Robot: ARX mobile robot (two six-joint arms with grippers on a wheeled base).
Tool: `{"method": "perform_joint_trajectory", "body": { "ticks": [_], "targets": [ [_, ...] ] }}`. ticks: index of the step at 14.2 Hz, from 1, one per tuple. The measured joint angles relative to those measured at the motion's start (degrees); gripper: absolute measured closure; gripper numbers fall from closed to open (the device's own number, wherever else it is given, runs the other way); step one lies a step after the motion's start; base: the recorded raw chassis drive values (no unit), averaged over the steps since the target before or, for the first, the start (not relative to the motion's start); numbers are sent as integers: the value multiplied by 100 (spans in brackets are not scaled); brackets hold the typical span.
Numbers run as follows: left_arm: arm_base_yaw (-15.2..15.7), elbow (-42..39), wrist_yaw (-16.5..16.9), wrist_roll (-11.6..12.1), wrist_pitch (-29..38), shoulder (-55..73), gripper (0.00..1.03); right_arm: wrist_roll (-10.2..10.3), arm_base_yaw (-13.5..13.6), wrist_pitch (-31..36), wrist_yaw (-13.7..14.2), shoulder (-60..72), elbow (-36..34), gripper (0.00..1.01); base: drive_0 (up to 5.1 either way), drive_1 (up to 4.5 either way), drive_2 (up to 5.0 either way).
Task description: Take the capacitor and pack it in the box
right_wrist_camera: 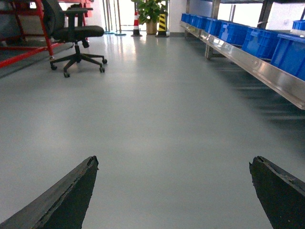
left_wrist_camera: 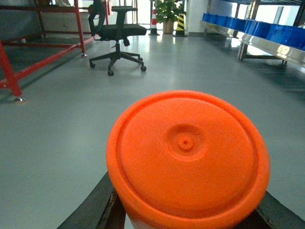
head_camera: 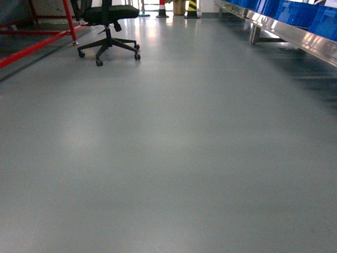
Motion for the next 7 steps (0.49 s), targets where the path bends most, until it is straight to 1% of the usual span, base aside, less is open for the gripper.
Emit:
{"method": "perform_joint_trajectory", "body": {
  "ticks": [7],
  "targets": [
    [0, 0, 0, 2, 17, 0, 59, 0, 0, 11, 2, 0, 0, 3, -497, 249, 249]
  ]
}}
